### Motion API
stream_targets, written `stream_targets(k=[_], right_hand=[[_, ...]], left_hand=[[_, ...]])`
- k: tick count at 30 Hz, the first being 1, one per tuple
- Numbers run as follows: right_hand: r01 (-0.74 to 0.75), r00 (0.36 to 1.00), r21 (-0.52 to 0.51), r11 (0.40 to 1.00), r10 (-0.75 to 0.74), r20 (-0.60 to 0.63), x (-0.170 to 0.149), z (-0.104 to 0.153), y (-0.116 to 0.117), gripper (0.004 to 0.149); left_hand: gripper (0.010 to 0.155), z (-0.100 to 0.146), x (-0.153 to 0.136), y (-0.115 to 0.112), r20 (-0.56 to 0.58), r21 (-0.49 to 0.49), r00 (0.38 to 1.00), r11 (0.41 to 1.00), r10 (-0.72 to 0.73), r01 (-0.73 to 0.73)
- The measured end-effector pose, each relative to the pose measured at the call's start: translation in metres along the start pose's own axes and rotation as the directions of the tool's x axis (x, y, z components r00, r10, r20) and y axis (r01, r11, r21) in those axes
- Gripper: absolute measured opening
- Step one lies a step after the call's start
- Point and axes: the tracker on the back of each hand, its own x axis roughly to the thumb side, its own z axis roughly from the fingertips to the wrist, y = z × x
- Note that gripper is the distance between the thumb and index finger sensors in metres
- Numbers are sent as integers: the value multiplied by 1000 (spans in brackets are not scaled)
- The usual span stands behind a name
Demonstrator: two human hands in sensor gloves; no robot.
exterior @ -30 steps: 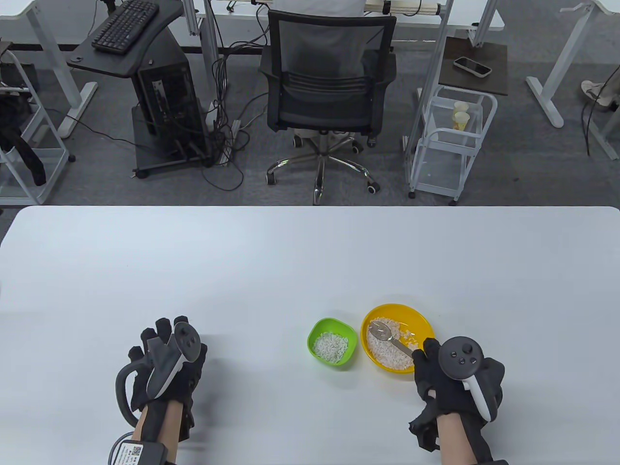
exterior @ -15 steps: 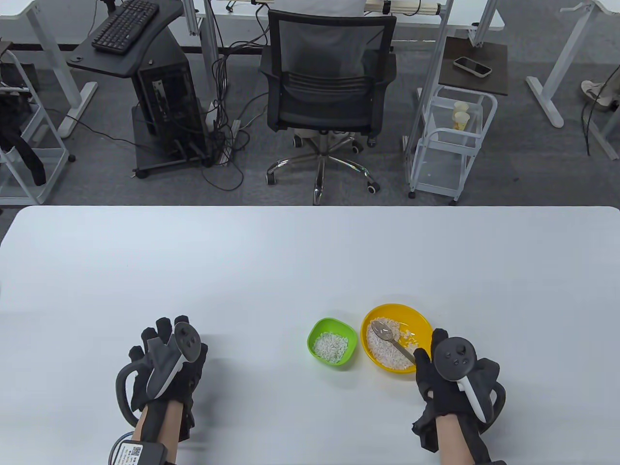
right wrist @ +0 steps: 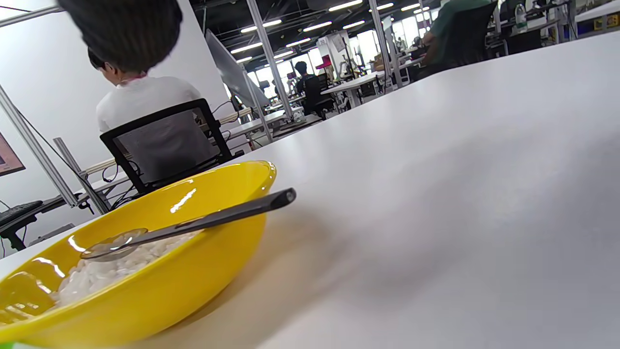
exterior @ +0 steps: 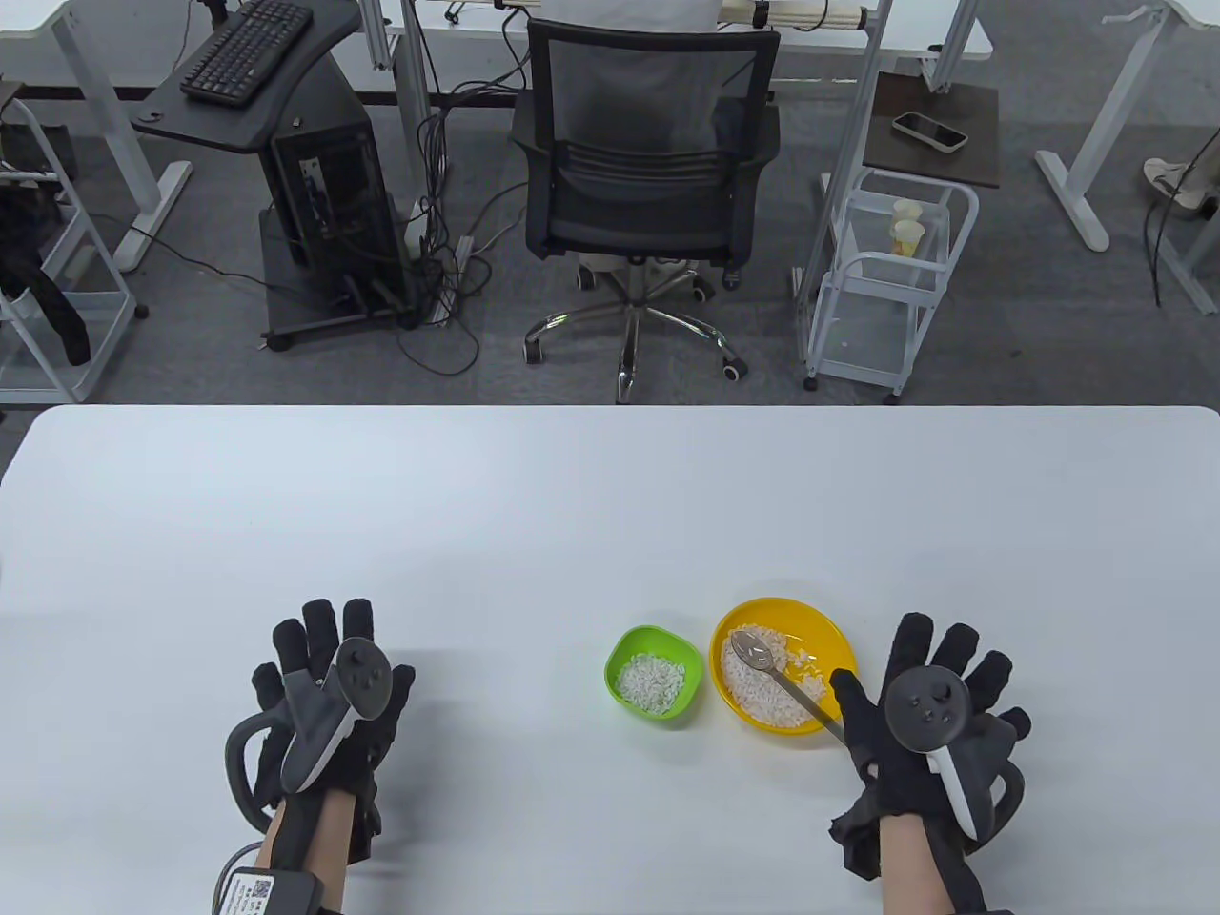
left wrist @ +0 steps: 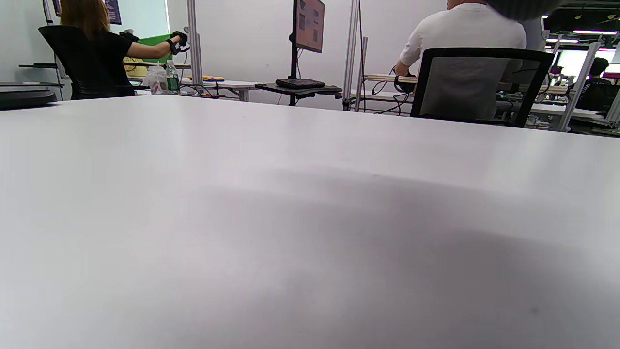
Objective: Scoop rice into small dish
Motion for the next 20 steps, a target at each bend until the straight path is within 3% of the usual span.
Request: stream_targets(k=[4, 20], right_hand=[[6, 1000, 50, 999, -4, -30, -4, -5, 3, 84], [61, 998, 58, 996, -60, -20, -6, -5, 0, 82]], left_hand=[[79, 0, 1, -1, 4, -6, 1000, 1000, -20, 20], [79, 0, -1, -3, 28, -6, 999, 1000, -24, 24]])
